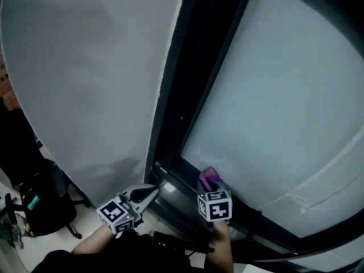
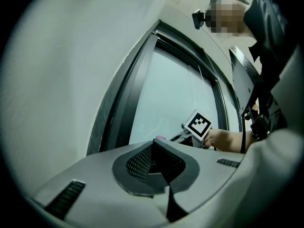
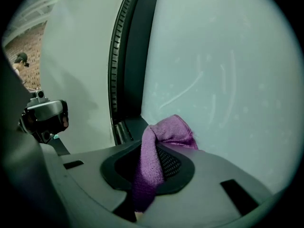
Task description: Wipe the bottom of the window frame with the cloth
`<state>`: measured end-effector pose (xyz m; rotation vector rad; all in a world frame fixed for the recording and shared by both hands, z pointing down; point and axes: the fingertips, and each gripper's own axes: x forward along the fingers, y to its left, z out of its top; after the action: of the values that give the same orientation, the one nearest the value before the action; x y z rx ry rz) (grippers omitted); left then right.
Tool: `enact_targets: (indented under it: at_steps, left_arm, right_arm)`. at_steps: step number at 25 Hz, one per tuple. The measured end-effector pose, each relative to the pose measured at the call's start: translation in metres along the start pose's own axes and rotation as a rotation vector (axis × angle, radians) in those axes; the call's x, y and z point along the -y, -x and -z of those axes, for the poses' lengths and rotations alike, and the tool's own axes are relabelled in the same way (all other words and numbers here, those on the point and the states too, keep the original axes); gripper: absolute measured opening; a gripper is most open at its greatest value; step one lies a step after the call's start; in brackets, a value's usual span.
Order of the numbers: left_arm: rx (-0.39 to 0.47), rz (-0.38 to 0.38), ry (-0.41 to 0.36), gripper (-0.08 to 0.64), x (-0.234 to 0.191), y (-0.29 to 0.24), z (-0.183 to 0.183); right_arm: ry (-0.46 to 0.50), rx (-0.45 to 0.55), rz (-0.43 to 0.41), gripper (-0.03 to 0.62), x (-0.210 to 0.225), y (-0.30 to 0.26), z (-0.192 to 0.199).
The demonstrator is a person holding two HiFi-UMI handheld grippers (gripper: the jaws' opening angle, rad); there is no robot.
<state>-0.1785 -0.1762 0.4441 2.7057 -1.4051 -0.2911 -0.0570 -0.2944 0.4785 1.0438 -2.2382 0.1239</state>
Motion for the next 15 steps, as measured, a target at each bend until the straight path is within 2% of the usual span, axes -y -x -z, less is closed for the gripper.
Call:
enact_targets:
  at_steps: [3, 11, 15]
  left_arm:
    - [-0.019, -0.024, 0.031, 0.0, -0.002, 0.007, -0.001]
    - [0.026, -0.063, -0.004, 0.0, -0.018, 0.014, -0.005]
    - [0.003, -0.081, 0.018, 0.0, -0.018, 0.02, -0.002]
  right_arm:
    - [0.017, 0.0, -0.026, 0.066, -0.009, -0.007, -0.007]
    - [0.05, 0.002, -0.063, 0.066, -0.018, -0.021, -0.021]
    - [0.041, 0.01, -0.118, 0.066, -0.029, -0.028, -0.028]
